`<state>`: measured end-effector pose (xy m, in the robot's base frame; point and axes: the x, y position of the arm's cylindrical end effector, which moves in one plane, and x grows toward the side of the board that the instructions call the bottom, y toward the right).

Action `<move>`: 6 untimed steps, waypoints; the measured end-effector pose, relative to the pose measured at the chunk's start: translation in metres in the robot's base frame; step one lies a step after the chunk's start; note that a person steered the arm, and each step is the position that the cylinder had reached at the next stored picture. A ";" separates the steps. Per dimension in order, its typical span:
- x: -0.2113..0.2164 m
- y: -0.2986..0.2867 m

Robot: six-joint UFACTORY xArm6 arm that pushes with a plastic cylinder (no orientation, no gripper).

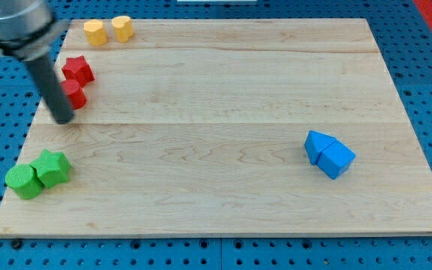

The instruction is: Push the green circle along with green star up a bit

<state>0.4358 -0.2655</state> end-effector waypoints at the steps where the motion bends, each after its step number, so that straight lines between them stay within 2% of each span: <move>1: 0.000 -0.040; 2: 0.012 -0.039; 3: 0.053 -0.039; 4: 0.053 -0.039; 5: 0.085 -0.039; 6: 0.138 -0.039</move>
